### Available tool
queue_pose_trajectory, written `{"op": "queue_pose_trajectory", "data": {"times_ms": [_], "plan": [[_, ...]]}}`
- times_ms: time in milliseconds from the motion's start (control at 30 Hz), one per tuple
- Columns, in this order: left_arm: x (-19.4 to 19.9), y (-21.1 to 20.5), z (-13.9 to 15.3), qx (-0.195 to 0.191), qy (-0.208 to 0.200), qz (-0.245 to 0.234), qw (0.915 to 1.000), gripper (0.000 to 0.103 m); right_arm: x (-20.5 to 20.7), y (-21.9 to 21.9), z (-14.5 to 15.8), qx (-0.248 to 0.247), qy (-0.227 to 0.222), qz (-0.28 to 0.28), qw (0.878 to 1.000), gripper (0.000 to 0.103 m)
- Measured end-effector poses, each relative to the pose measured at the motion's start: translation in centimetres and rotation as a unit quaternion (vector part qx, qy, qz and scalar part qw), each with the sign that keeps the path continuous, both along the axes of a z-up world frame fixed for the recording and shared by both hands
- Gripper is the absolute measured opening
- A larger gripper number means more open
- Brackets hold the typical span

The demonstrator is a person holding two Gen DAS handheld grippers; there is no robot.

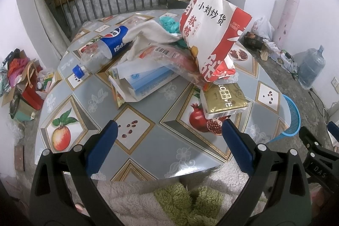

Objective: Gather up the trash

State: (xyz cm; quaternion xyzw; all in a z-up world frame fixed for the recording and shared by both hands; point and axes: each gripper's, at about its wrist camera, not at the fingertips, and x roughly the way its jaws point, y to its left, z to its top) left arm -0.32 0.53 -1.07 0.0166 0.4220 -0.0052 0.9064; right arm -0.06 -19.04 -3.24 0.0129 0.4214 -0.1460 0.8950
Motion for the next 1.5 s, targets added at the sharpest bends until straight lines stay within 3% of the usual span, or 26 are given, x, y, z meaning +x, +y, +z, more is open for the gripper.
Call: {"op": "queue_pose_trajectory", "data": {"times_ms": [1233, 1500], "plan": [[1.4, 0.8, -1.2, -0.005, 0.023, 0.004, 0.9997, 0.094, 1.6, 0.0, -0.9, 0.009, 0.013, -0.005, 1.000, 0.097], [3.3, 2.6, -0.1, -0.001, -0.008, 0.040, 0.9992, 0.094, 3.5, 0.5, 0.2, 0.019, -0.017, 0.010, 1.000, 0.097]]}}
